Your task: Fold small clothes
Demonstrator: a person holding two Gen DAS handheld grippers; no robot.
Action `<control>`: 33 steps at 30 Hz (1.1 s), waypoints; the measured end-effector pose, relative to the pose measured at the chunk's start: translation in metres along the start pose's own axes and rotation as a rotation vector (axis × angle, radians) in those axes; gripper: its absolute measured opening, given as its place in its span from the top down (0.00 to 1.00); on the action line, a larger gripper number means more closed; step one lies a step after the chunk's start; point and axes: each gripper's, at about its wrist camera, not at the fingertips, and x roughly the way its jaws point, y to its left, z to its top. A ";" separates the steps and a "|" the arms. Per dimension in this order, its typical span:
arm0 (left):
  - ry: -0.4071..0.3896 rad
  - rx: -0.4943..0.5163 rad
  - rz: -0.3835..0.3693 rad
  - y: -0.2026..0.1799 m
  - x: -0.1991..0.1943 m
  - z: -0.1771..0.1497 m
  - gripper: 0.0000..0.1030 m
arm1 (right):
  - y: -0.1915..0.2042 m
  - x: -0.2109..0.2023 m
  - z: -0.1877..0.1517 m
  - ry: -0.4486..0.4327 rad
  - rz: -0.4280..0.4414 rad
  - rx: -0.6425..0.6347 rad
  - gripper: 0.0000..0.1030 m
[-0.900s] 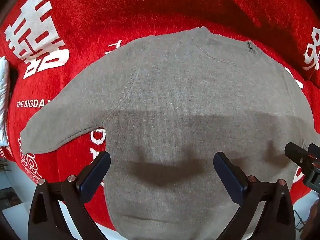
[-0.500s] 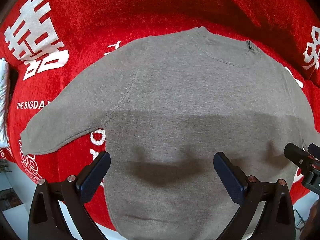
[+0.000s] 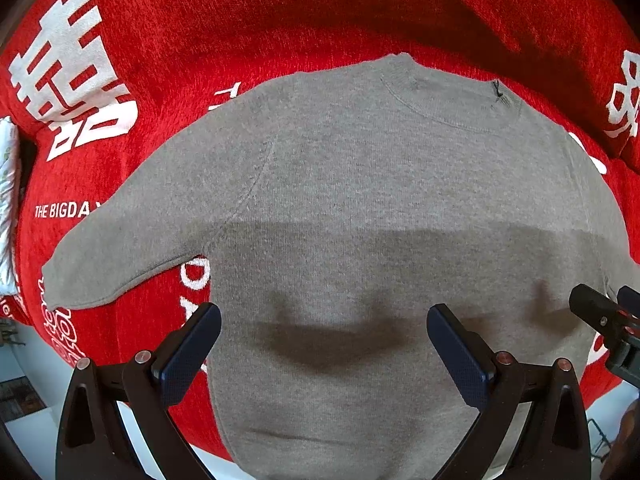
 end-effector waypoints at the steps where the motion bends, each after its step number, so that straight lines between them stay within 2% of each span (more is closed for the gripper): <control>1: 0.000 0.000 0.000 0.000 0.000 0.000 0.00 | 0.000 0.000 0.000 0.000 0.001 -0.002 0.00; 28: 0.004 -0.003 0.000 0.005 -0.001 -0.009 0.00 | 0.010 -0.004 -0.004 -0.006 0.001 -0.005 0.00; 33: 0.009 -0.010 -0.019 0.008 0.000 -0.009 0.00 | 0.013 -0.004 -0.005 -0.007 0.001 -0.009 0.00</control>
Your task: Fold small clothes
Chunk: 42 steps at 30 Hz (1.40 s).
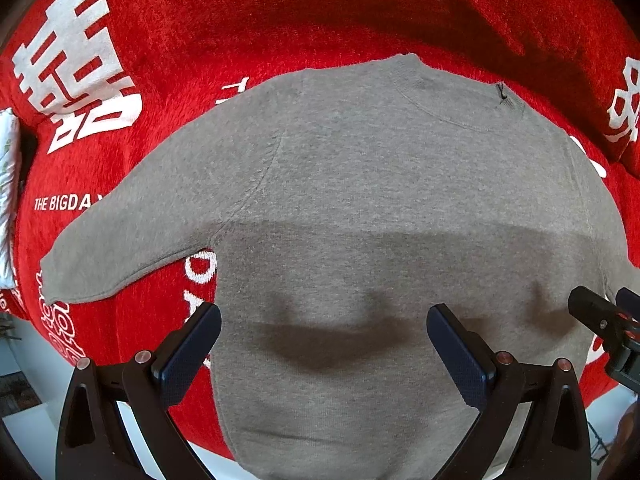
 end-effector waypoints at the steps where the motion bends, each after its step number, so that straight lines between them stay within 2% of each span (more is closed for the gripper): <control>1: 0.003 0.000 -0.005 0.000 0.000 0.001 0.00 | 0.000 0.000 0.000 0.000 0.000 0.000 0.00; 7: 0.014 -0.008 -0.060 0.003 0.002 0.003 0.00 | 0.005 0.000 0.000 0.003 0.001 0.000 0.00; 14: 0.023 -0.015 -0.015 0.007 0.003 0.004 0.00 | 0.010 0.001 -0.001 0.004 -0.002 -0.004 0.00; 20: 0.016 -0.033 -0.039 0.016 0.004 0.004 0.00 | 0.016 0.002 -0.002 0.005 0.004 -0.008 0.00; 22: -0.003 -0.046 -0.047 0.022 0.005 0.003 0.00 | 0.019 0.003 -0.002 0.002 0.011 -0.009 0.00; 27: 0.033 -0.102 -0.054 0.044 0.010 -0.001 0.00 | 0.033 0.000 -0.004 -0.030 0.035 -0.030 0.00; 29: 0.040 -0.118 -0.079 0.054 0.013 -0.003 0.00 | 0.043 -0.001 -0.005 -0.040 0.048 -0.064 0.00; 32: 0.024 -0.155 -0.145 0.076 0.012 -0.007 0.00 | 0.064 -0.002 -0.006 -0.049 0.056 -0.124 0.00; 35: -0.049 -0.225 -0.220 0.114 0.007 -0.014 0.00 | 0.088 0.002 -0.007 -0.005 0.098 -0.176 0.00; 39: -0.117 -0.401 -0.278 0.192 0.020 -0.029 0.00 | 0.124 0.009 -0.014 0.016 0.103 -0.259 0.00; 42: -0.125 -0.562 -0.294 0.248 0.040 -0.045 0.00 | 0.145 0.016 -0.021 0.041 0.118 -0.294 0.00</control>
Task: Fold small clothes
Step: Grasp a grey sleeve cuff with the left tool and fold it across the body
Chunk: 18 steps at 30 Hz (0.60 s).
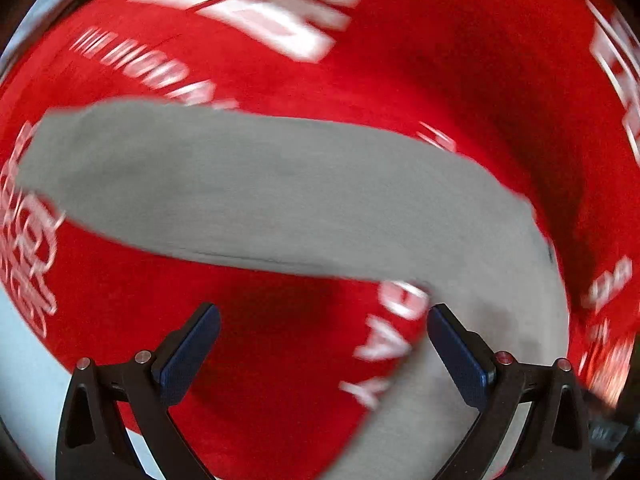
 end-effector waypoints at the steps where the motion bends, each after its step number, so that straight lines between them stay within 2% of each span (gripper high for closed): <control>1: -0.014 -0.037 -0.005 0.017 0.001 0.002 0.00 | 0.008 0.004 -0.001 0.010 0.006 -0.011 0.00; 3: -0.031 -0.124 -0.045 0.049 0.006 0.007 0.00 | 0.020 0.009 -0.002 0.025 0.013 -0.029 0.00; 6: -0.030 -0.215 -0.161 0.081 0.024 0.016 0.00 | 0.035 0.017 -0.003 0.042 0.025 -0.046 0.00; 10: -0.038 -0.258 -0.281 0.093 0.044 0.027 0.00 | 0.047 0.026 -0.002 0.062 0.034 -0.049 0.00; 12: -0.040 -0.304 -0.333 0.088 0.052 0.033 0.00 | 0.052 0.028 -0.002 0.066 0.037 -0.050 0.00; 15: -0.093 -0.330 -0.372 0.088 0.045 0.038 0.00 | 0.060 0.032 -0.001 0.073 0.036 -0.060 0.00; 17: -0.162 -0.313 -0.357 0.087 0.033 0.043 0.00 | 0.064 0.034 -0.001 0.078 0.038 -0.065 0.00; 18: -0.192 -0.308 -0.334 0.088 0.026 0.044 0.04 | 0.065 0.035 -0.001 0.081 0.039 -0.066 0.00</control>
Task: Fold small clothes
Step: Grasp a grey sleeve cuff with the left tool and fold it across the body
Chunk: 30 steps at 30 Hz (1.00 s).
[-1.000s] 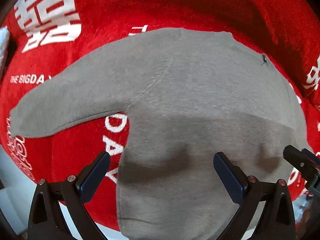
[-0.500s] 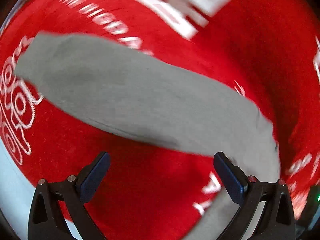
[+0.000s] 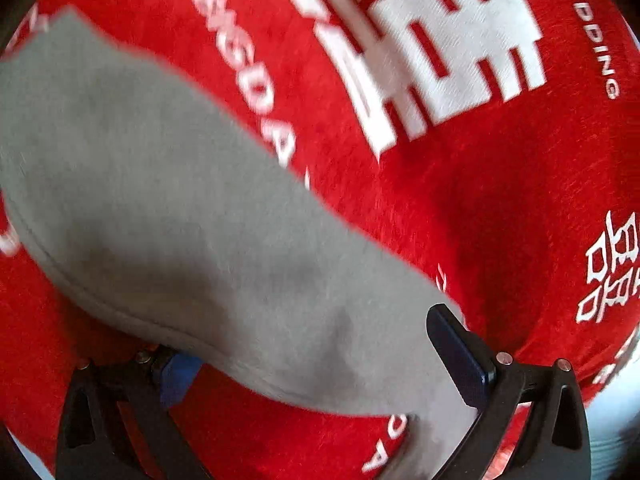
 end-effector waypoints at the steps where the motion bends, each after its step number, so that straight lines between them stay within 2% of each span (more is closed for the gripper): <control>1: -0.022 0.003 0.023 0.000 -0.003 0.003 0.13 | 0.001 0.001 0.000 0.004 0.002 0.000 0.00; 2: -0.033 0.002 0.043 0.002 -0.005 0.005 0.19 | 0.002 0.003 0.000 0.007 0.002 -0.001 0.00; 4: -0.026 -0.017 0.070 0.011 -0.006 0.010 0.51 | 0.003 0.004 0.000 0.011 0.005 0.003 0.00; 5: -0.022 -0.022 0.080 0.013 -0.006 0.012 0.62 | 0.002 0.005 -0.001 0.014 0.006 0.005 0.00; 6: -0.016 -0.011 0.094 0.015 -0.006 0.012 0.86 | 0.002 0.005 -0.003 0.016 0.008 0.008 0.00; 7: -0.012 0.002 0.090 0.017 -0.007 0.012 0.94 | 0.001 0.005 -0.004 0.018 0.010 0.012 0.00; 10: -0.039 0.026 0.051 0.027 -0.023 0.011 0.94 | -0.002 0.004 -0.009 0.016 0.015 0.023 0.00; 16: -0.096 0.217 -0.002 -0.026 -0.059 0.000 0.94 | -0.018 -0.007 -0.021 -0.008 0.030 0.082 0.00; 21: -0.057 0.423 -0.098 -0.111 -0.059 -0.010 0.94 | -0.042 -0.031 -0.034 -0.063 0.053 0.153 0.00; 23: -0.033 0.516 -0.125 -0.147 -0.056 -0.023 0.94 | -0.056 -0.040 -0.039 -0.093 0.060 0.189 0.00; 26: 0.010 0.657 -0.156 -0.200 -0.047 -0.053 0.94 | -0.085 -0.053 -0.051 -0.126 0.063 0.260 0.00; 30: 0.104 0.835 -0.155 -0.267 -0.008 -0.119 0.94 | -0.138 -0.065 -0.069 -0.155 0.079 0.360 0.00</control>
